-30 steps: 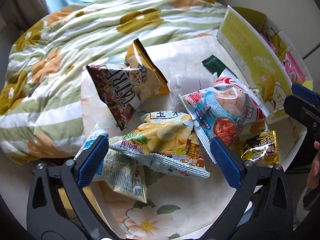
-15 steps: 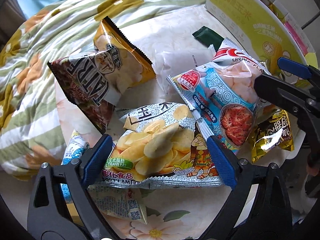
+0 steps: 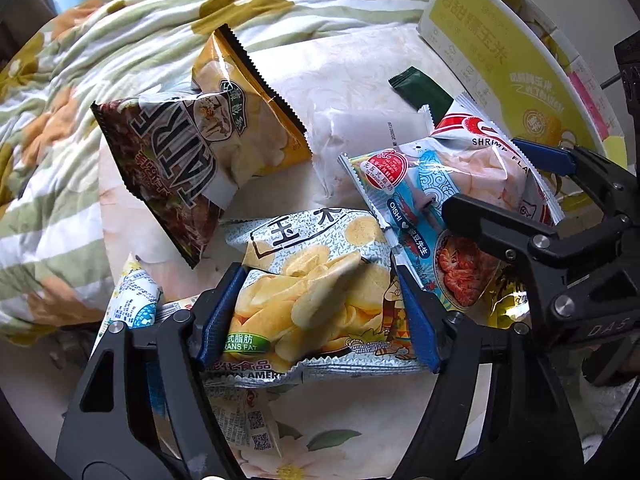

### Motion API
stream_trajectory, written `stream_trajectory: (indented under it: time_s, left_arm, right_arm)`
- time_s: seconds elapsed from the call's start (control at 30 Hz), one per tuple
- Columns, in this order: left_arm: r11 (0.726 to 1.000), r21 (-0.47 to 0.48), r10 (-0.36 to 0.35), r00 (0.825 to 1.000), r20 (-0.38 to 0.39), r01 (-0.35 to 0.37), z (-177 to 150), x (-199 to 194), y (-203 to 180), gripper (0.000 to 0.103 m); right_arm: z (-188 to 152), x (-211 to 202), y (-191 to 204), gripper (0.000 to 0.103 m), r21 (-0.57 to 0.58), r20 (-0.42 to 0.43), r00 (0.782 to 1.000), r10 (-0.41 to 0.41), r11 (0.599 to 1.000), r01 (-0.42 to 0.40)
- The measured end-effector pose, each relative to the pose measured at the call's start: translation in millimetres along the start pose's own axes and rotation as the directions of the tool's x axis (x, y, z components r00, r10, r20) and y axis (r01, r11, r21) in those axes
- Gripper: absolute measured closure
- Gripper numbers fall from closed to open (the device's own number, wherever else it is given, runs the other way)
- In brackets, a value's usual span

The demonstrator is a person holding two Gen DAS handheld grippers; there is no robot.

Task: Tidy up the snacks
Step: 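Grasp the white potato chip bag with the left tool while the right tool grasps the red-white shrimp bag, then carry both bags over the box and open both tools to drop them in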

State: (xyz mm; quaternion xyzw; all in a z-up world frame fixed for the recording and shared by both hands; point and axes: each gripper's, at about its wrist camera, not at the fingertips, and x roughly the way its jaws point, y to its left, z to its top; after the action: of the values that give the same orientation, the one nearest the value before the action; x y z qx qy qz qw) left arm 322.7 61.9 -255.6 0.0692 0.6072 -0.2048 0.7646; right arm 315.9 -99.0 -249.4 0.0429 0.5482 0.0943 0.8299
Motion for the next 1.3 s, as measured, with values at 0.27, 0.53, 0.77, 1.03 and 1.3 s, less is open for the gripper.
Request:
stream_trajectory:
  time_s: [0.27, 0.53, 0.77, 1.03, 1.3]
  left_arm:
    - [1.000, -0.015, -0.011, 1.000, 0.015, 0.011, -3, -1, 1, 0.034]
    - [1.000, -0.023, -0.015, 0.999, 0.037, 0.016, -6, -1, -1, 0.034]
    - [0.999, -0.035, -0.015, 0.996, 0.084, 0.018, -10, -23, -6, 0.034]
    - [1.000, -0.021, -0.009, 0.988, 0.153, 0.013, -11, -64, -29, 0.034]
    - [1.000, -0.014, 0.003, 0.961, 0.275, 0.001, 14, -118, -70, 0.034]
  right_arm:
    - [-1, 2, 7, 0.025, -0.048, -0.013, 1.000, 0.019, 0.999, -0.019]
    - [-3, -12, 10, 0.042, -0.059, 0.012, 0.999, 0.032, 0.998, -0.031]
    - [-5, -40, 9, 0.043, -0.054, 0.060, 0.997, 0.041, 0.998, -0.037]
    - [-5, -96, -2, 0.043, -0.035, 0.153, 0.988, 0.038, 0.999, -0.033]
    - [0, -157, -39, 0.043, 0.003, 0.247, 0.969, 0.017, 1.000, -0.018]
